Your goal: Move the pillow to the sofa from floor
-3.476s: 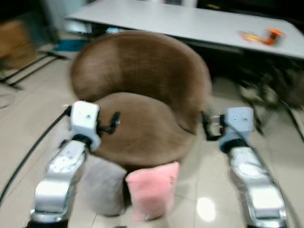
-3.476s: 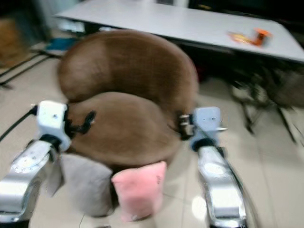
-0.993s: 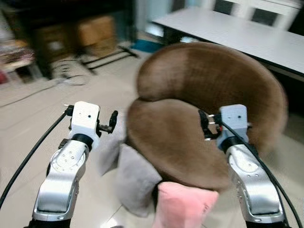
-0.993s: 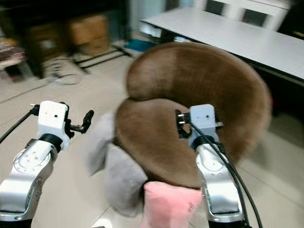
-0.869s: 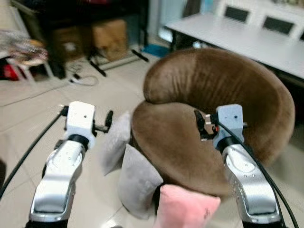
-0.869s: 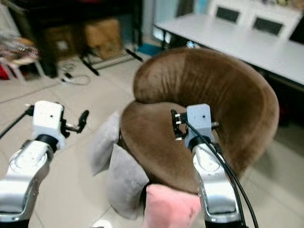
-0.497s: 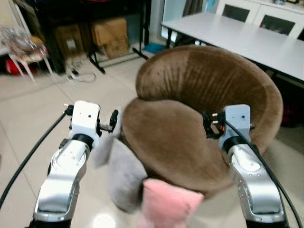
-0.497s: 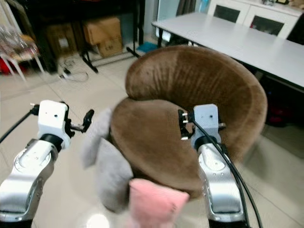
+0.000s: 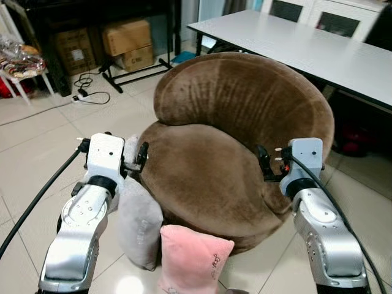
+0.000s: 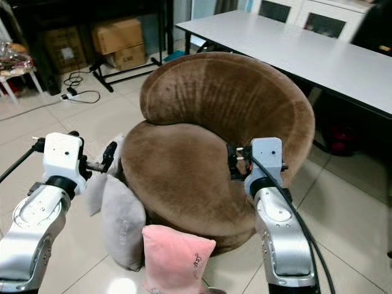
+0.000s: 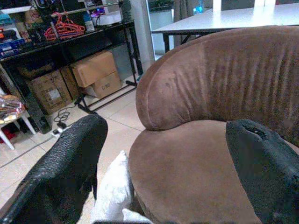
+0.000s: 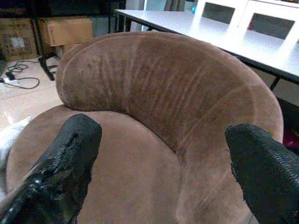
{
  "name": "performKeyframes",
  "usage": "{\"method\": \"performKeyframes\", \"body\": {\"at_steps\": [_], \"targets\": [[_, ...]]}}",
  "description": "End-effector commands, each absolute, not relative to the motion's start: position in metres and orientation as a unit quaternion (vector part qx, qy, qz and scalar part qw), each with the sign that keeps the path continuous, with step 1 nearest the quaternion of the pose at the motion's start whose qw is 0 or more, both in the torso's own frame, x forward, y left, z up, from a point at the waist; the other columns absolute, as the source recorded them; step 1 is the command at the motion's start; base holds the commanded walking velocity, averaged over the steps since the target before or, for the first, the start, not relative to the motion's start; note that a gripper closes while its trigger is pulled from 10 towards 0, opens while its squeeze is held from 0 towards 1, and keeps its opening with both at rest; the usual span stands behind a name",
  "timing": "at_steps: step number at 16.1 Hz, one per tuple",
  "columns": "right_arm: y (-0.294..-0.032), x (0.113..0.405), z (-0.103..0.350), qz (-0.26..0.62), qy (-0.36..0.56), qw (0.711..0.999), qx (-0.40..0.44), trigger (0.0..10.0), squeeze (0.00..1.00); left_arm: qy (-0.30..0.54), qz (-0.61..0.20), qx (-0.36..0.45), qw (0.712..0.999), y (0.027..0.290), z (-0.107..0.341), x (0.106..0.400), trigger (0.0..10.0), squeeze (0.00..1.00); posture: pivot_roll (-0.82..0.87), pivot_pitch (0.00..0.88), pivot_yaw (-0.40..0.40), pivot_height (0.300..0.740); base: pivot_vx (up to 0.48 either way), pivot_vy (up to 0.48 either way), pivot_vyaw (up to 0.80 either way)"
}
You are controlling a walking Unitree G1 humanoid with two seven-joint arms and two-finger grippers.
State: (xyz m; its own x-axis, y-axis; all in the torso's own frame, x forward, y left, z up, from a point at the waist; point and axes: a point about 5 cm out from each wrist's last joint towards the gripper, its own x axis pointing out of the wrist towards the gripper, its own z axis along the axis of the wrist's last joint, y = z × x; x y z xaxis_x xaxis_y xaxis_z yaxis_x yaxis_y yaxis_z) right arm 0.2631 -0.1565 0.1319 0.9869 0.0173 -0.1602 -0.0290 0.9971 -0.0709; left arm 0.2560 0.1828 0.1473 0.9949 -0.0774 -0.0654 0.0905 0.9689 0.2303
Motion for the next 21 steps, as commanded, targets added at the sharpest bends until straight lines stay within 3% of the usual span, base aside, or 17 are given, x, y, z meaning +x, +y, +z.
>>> {"method": "performKeyframes", "body": {"at_steps": [1,7,15,21], "targets": [[-0.156,0.262,0.136,0.012,0.069,0.997,-0.035,10.0,0.00,0.020,-0.027,0.126,0.991,0.188,0.150,0.254,10.0,0.00,-0.13,0.000,-0.043,0.681,0.000,0.000,0.00],[-0.159,0.255,0.131,0.022,0.077,0.996,-0.034,10.0,0.00,0.006,-0.023,0.144,0.989,0.194,0.146,0.241,10.0,0.00,-0.10,0.000,-0.061,0.616,0.000,0.000,0.00],[-0.159,0.262,0.133,0.031,0.076,0.996,-0.045,10.0,0.00,-0.013,-0.017,0.135,0.991,0.192,0.152,0.247,10.0,0.00,-0.10,0.000,-0.069,0.536,0.000,0.000,0.00],[-0.157,0.262,0.134,0.047,0.078,0.993,-0.070,10.0,0.00,0.010,-0.028,0.119,0.992,0.199,0.145,0.246,10.0,0.00,-0.12,0.000,-0.063,0.531,0.195,0.000,0.00]]}}
